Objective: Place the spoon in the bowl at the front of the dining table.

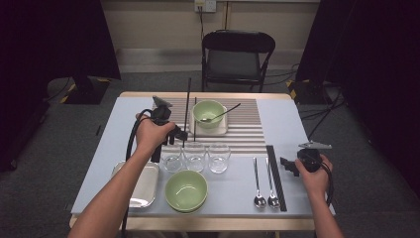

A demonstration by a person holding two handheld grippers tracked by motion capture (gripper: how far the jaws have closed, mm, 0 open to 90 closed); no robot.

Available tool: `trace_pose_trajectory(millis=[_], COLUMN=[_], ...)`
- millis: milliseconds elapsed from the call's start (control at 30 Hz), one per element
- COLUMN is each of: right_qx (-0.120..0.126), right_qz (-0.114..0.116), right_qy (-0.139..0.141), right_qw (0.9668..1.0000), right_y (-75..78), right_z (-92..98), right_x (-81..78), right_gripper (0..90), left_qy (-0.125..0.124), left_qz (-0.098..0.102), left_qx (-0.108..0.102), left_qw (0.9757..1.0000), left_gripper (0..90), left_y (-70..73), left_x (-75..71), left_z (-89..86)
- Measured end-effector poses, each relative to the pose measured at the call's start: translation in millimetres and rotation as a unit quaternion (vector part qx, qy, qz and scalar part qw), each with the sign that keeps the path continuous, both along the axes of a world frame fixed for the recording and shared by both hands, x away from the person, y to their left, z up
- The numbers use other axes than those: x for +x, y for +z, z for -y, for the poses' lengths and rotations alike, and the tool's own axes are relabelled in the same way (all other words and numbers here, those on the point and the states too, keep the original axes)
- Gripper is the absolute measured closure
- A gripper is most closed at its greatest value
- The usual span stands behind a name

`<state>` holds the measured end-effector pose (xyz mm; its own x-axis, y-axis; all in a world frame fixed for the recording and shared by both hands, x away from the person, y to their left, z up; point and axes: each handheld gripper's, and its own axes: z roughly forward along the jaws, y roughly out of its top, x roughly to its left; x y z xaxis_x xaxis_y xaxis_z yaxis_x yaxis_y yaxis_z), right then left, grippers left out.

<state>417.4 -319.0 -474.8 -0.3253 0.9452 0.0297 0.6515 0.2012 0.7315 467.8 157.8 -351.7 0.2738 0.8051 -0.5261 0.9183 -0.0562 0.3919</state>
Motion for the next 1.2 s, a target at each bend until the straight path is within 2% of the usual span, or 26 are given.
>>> trace_pose_trajectory(millis=[200,300,633,900,1200], right_qx=[-0.004,-0.017,-0.017,-0.018,-0.019], right_qz=[0.007,0.007,0.007,0.007,0.007], right_qy=[0.0,0.0,0.0,0.0,0.0], right_qw=[1.0,0.9998,0.9998,0.9998,0.9998], right_y=[-1.7,-2.1,-2.4,-2.4,-2.5], right_z=[-0.9,-4.0,-3.7,-4.1,-3.9], right_x=[-1.0,-1.0,-0.8,-1.1,-1.0], right_gripper=[20.8,20.4,20.3,20.3,20.3], left_qy=[0.003,0.003,0.011,0.02,0.03], left_qz=[-0.002,0.001,0.003,0.0,-0.001], left_qx=[-0.002,0.002,0.002,-0.012,-0.013], left_qw=[1.0,1.0,0.9999,0.9997,0.9995], left_gripper=[86.8,86.7,86.7,86.7,86.8], left_y=[1.1,1.4,4.1,1.7,2.1], left_x=[1.1,2.2,5.5,11.3,16.1], left_z=[-1.9,-4.8,-7.7,-9.4,-15.2])
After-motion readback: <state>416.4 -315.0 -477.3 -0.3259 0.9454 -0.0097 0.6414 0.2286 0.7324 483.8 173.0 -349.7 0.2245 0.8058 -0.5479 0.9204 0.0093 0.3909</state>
